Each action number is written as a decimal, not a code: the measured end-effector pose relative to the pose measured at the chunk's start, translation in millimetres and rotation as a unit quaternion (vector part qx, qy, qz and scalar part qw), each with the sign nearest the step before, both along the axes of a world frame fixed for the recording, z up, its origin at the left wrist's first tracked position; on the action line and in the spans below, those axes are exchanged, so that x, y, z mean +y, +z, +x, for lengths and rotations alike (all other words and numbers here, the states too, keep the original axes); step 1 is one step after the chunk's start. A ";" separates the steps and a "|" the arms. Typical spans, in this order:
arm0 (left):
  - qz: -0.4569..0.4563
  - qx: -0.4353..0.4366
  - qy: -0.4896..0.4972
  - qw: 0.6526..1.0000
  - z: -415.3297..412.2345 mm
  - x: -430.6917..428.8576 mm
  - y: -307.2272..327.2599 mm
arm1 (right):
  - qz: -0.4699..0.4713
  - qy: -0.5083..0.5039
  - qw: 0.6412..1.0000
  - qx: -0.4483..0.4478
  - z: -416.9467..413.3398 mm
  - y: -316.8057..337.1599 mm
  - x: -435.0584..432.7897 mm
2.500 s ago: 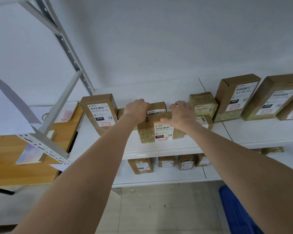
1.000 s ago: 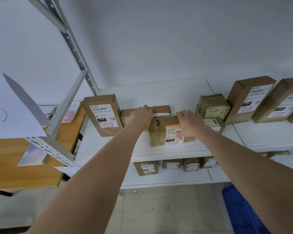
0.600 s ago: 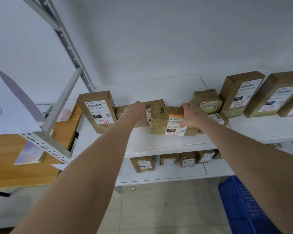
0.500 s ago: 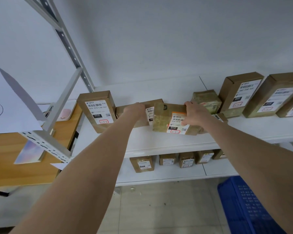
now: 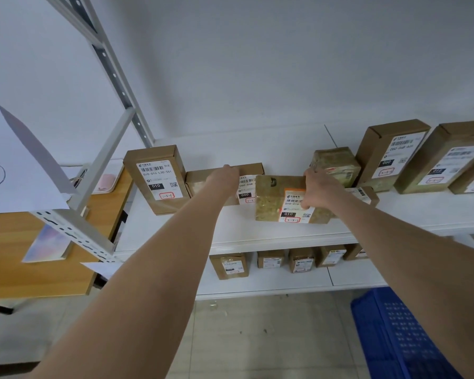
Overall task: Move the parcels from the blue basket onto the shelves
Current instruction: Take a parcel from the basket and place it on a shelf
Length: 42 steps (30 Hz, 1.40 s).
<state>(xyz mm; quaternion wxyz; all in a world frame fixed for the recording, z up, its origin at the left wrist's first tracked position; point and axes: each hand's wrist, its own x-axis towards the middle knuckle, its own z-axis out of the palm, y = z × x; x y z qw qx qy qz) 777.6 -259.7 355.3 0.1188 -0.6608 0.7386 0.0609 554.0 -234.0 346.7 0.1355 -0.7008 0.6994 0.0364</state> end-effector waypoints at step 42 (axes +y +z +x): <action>-0.020 -0.071 -0.007 0.997 -44.9 -1.8 15.0 | -0.083 0.081 0.991 -0.061 28.1 -7.5 7.8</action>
